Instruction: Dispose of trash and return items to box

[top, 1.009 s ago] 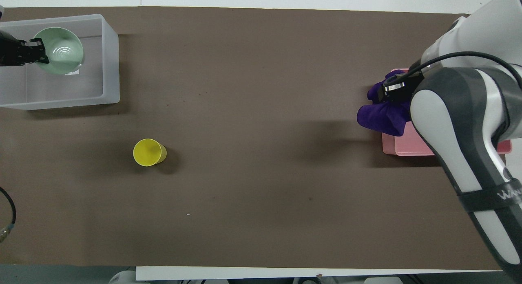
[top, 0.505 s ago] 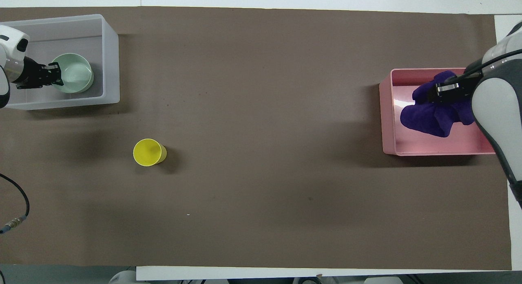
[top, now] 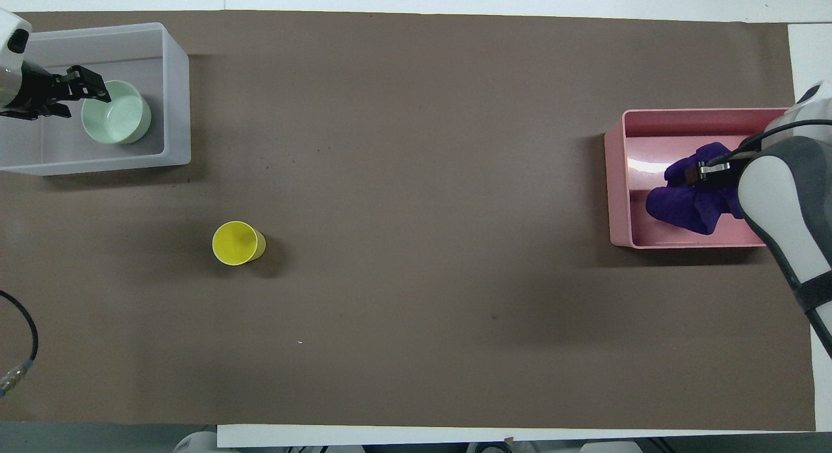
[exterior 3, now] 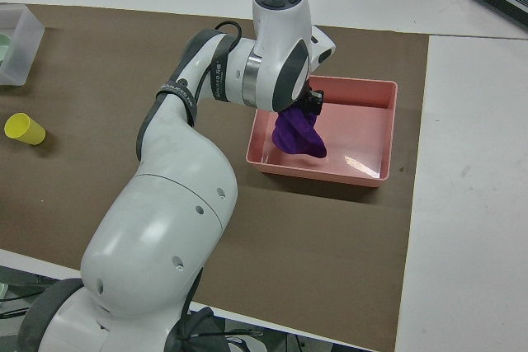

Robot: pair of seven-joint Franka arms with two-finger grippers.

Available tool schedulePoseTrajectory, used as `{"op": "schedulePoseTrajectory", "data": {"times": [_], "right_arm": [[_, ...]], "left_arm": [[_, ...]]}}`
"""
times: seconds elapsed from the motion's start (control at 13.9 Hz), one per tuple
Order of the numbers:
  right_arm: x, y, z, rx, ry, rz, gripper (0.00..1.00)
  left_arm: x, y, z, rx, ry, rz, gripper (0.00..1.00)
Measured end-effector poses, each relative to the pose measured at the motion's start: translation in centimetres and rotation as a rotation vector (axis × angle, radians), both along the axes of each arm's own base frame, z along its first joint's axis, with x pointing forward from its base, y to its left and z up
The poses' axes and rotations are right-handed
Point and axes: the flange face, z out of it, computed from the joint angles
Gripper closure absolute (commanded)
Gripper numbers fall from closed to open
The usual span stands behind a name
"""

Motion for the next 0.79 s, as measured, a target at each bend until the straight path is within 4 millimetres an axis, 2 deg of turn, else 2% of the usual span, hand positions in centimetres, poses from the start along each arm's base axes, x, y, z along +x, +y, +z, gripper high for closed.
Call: {"op": "schedulePoseTrajectory", "data": {"times": [0.07, 0.14, 0.22, 0.29, 0.36, 0.43, 0.58, 0.65, 0.79], "right_arm": [[-0.4, -0.5, -1.3, -0.001, -0.003, -0.010, 0.92], [-0.6, -0.9, -2.3, -0.002, -0.002, -0.017, 0.79], [-0.8, -1.1, -3.0, -0.001, 0.003, -0.020, 0.56], [-0.8, -1.0, -3.2, -0.001, 0.006, -0.020, 0.26], [-0.8, -1.0, -3.2, -0.001, 0.005, -0.019, 0.18], [-0.8, -1.0, -3.1, -0.001, 0.005, -0.018, 0.04], [-0.5, -0.9, -2.7, -0.002, -0.004, -0.015, 0.01], [-0.4, -0.6, -2.2, -0.002, -0.005, -0.011, 0.01], [0.0, 0.7, -0.2, 0.002, 0.007, 0.016, 0.01]], "left_arm": [[-1.9, -2.0, 1.7, -0.008, 0.063, -0.003, 0.00], [-3.8, -4.2, 2.6, -0.012, 0.113, -0.008, 0.00], [-6.0, -6.3, 2.4, -0.011, 0.155, -0.022, 0.00], [-8.3, -8.4, 1.2, -0.007, 0.195, -0.046, 0.00], [-10.8, -10.3, -0.5, -0.001, 0.234, -0.074, 0.00], [-12.9, -11.8, -2.2, 0.005, 0.253, -0.095, 0.00], [-16.4, -14.3, -5.0, 0.014, 0.248, -0.111, 0.01], [-17.7, -15.2, -6.0, 0.016, 0.237, -0.111, 0.04], [-19.8, -15.8, -7.5, 0.016, 0.215, -0.112, 0.90]]}}
